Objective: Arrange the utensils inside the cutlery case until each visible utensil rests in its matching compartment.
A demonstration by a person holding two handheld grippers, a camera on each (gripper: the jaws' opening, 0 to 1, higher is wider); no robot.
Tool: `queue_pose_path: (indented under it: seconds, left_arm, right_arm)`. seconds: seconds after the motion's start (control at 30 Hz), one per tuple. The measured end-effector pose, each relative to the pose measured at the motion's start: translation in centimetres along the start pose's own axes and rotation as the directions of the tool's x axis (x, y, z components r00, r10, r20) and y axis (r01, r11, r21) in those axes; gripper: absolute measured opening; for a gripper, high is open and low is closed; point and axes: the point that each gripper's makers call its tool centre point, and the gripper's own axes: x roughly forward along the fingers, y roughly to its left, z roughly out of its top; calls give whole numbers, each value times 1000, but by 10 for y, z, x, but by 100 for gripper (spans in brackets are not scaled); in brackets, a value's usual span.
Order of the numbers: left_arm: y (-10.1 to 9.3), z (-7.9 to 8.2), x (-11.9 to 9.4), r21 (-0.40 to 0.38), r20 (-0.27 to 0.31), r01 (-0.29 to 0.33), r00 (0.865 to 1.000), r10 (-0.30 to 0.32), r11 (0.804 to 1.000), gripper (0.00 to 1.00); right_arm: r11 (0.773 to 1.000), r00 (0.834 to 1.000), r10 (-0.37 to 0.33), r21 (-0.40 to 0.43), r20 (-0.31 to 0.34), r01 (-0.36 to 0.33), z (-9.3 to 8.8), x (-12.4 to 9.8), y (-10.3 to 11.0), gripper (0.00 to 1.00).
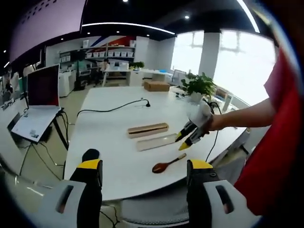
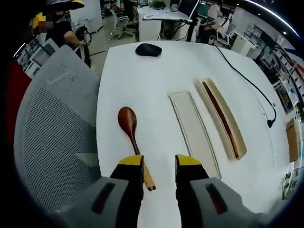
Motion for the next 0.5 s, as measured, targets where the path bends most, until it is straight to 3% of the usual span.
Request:
queue_pose_path:
  seconds: [0.1,0.5]
  left_arm:
    - [1,0,0,13,-9,4,1000,-3,1000,74]
    - [-4,0,4,22,-6,14,1000,-14,1000,73]
  right_arm:
    - [999,1000,-10,-51,-16,10,1,4,7,24]
    - [999,1000,8,-33,13,-7,8,7,18,24]
